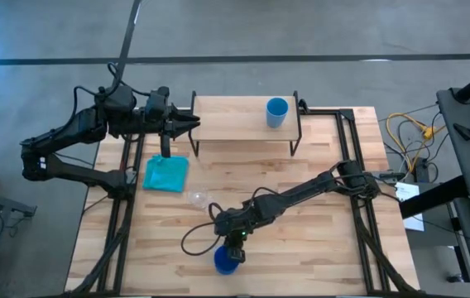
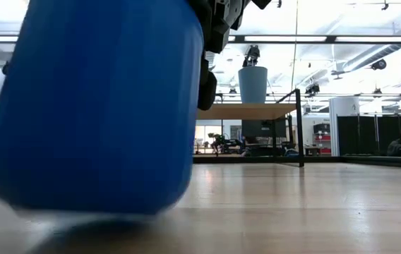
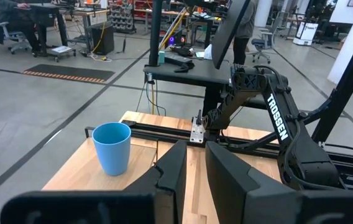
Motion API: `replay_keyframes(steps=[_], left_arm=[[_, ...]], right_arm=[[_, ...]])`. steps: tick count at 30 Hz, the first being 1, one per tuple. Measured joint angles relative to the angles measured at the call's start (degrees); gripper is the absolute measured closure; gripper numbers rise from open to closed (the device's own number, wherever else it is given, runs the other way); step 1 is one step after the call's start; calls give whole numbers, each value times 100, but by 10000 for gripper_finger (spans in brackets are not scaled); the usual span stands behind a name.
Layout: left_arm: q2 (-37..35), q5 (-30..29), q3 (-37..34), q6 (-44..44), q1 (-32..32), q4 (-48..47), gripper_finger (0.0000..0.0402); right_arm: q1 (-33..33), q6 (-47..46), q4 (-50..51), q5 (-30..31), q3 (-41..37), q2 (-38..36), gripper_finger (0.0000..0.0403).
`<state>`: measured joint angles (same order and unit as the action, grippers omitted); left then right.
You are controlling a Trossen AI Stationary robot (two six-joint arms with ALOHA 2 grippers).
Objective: Stack small to large cups/mugs on shelf
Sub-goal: Put the blue mug on the shelf
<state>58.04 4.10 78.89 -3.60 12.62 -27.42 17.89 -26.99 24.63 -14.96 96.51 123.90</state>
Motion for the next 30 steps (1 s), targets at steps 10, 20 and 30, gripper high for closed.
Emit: replay_keyframes(steps=[10,20,30], left_arm=[[1,-2,0,177,0,-13,355],[2,-4,0,284,0,-24,355],[7,-460,0,302,13,-64,355]], right_arm=[[-70,-273,140,-2,166,-10,393],[-303,625,1849,120,1644,-52,393],[-836,1502,4436,870,3508,-52,394]])
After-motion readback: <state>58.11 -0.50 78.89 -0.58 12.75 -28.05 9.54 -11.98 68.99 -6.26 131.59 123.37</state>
